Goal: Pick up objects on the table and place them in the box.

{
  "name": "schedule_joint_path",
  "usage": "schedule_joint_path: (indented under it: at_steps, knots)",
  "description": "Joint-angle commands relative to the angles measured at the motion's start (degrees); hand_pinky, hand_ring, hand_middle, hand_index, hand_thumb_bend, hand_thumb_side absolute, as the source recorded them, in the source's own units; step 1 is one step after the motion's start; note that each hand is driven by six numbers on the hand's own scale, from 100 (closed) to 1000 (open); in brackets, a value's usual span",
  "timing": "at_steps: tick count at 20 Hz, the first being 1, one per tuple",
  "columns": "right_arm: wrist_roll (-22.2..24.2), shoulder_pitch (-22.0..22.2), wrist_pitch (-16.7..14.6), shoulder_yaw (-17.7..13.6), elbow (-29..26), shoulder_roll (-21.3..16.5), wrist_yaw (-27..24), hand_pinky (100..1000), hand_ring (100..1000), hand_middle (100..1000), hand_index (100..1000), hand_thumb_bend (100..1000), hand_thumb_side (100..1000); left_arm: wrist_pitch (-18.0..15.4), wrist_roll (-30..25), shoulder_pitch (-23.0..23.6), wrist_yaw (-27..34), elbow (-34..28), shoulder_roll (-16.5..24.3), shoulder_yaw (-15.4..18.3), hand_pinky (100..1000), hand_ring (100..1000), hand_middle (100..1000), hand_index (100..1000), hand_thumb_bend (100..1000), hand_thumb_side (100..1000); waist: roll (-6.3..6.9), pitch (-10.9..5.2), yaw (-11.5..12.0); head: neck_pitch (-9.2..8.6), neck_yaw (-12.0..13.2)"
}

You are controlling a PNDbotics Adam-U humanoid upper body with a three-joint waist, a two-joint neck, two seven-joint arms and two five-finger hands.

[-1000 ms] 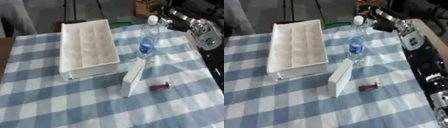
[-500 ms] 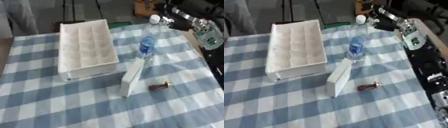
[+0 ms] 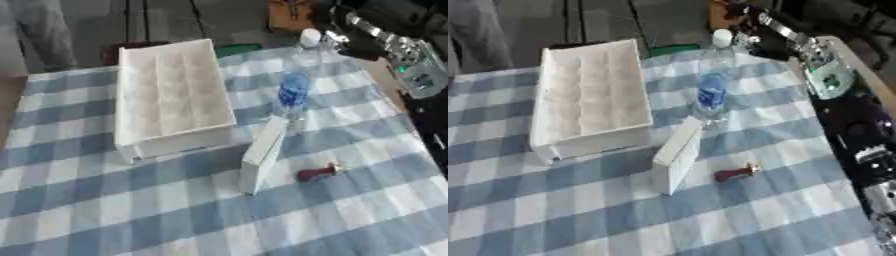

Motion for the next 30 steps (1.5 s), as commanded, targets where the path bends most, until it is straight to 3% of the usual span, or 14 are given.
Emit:
schedule_joint_path:
  at_steps: [1, 4, 5, 7, 15, 30]
  knots:
    - [0.28, -0.87, 0.65, -0.26, -2.25, -2.27, -2.00, 842, 735, 869, 987, 100, 788, -0.24, -0.09, -0.23, 0.32, -0.91, 0.59, -0.01, 532, 715, 779, 878, 712, 660, -0.05, -1.20, -0.09, -0.28, -0.06]
    - [0.61, -0.83, 1.14, -0.12, -2.94, -2.26, -3.02, 841, 733, 868, 986, 100, 804, -0.22, -0.10, -0.22, 0.33, -0.91, 0.58, -0.01, 532, 715, 779, 878, 712, 660, -0.01, -1.23, -0.13, -0.24, -0.07]
    - [0.64, -0.83, 1.31, -0.11, -3.12, -2.24, -3.32, 836, 729, 866, 984, 100, 900, -0.21, -0.10, -0.22, 0.34, -0.91, 0.58, -0.02, 532, 716, 779, 878, 711, 660, 0.01, -1.24, -0.13, -0.22, -0.08]
    - [0.58, -0.84, 1.80, -0.11, -3.43, -2.21, -4.14, 833, 725, 864, 983, 100, 910, -0.25, -0.12, -0.20, 0.37, -0.91, 0.58, -0.03, 531, 716, 779, 878, 711, 659, 0.05, -1.28, -0.13, -0.20, -0.11]
    - [2.05, -0.85, 3.33, 0.61, -6.67, -2.13, -8.37, 835, 726, 864, 983, 100, 884, -0.28, -0.23, -0.21, 0.45, -0.91, 0.63, -0.12, 531, 716, 779, 878, 712, 660, 0.11, -1.35, -0.24, 0.01, -0.22]
    - [6.28, 0.88, -0.37, 4.81, -10.67, 0.34, -7.62, 845, 736, 867, 981, 100, 920, -0.22, -0.29, -0.16, 0.36, -0.91, 0.49, -0.13, 530, 718, 778, 878, 711, 661, 0.25, -1.30, -0.29, 0.00, -0.20]
